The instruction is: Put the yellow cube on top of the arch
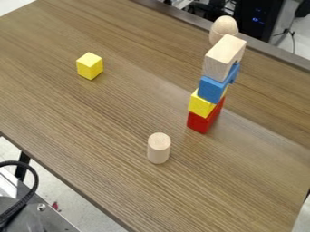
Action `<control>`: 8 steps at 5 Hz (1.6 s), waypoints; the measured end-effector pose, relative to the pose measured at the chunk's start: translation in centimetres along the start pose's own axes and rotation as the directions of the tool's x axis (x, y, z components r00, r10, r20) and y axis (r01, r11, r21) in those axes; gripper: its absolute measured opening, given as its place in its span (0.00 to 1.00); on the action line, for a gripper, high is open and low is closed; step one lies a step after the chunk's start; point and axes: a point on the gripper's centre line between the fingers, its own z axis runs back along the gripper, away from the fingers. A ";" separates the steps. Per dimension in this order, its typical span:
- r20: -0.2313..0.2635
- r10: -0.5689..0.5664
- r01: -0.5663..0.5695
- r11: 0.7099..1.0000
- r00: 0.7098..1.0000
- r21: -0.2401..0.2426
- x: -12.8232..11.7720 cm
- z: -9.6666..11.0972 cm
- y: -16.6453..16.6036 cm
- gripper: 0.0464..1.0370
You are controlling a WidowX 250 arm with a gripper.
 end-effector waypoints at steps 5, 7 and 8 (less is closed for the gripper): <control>-0.119 0.471 -0.477 0.878 0.874 -0.028 -2.2 -4.5 7.9 0.96; -0.187 0.688 -0.695 0.718 0.701 0.039 -3.3 -7.2 12.9 0.96; -0.223 0.731 -0.743 0.668 0.645 0.043 -4.8 -10.6 14.0 0.96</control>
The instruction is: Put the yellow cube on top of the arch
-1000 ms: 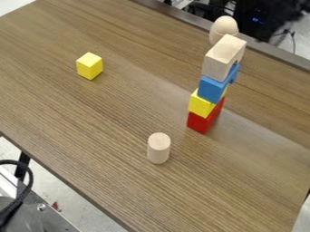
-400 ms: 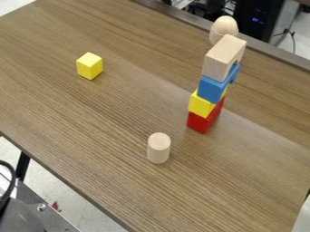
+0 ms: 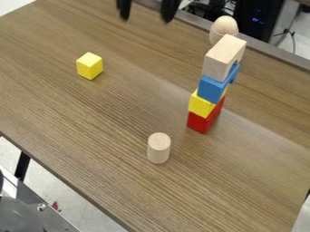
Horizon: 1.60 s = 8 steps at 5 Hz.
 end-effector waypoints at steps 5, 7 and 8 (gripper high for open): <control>0.020 0.391 -0.390 0.912 0.920 0.124 4.4 -7.1 3.8 0.96; 0.015 0.445 -0.445 0.890 0.895 0.102 6.0 -8.5 4.7 0.96; 0.008 0.464 -0.463 0.883 0.886 0.078 6.1 -8.9 4.7 0.96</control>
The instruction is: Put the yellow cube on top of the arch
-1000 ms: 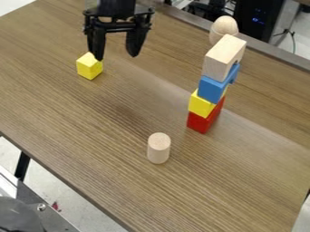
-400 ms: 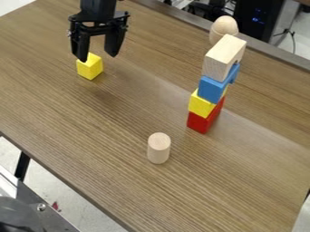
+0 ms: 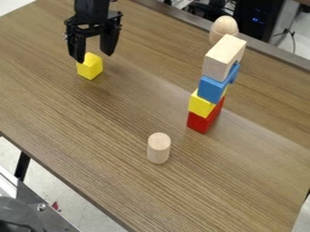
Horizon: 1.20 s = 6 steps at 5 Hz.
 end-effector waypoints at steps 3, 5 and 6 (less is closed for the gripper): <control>-0.027 -0.012 0.013 1.000 1.000 0.020 -0.2 -2.5 -0.5 0.64; 0.114 -0.251 0.252 0.968 0.961 0.011 -0.3 1.3 -3.4 0.56; 0.190 -0.436 0.447 0.894 0.880 -0.019 -1.6 6.3 -5.8 0.56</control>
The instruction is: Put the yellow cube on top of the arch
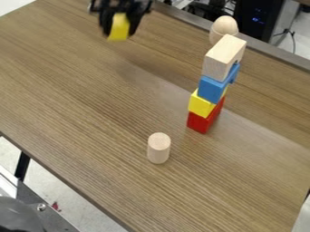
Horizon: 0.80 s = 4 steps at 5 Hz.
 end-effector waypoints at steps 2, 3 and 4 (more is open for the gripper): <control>0.039 -0.272 0.275 0.952 0.961 -0.131 -1.1 4.9 -4.7 0.56; 0.081 -0.345 0.354 0.916 0.935 -0.190 -1.3 7.6 -6.4 0.56; 0.118 -0.401 0.418 0.879 0.909 -0.228 -1.5 9.8 -7.5 0.56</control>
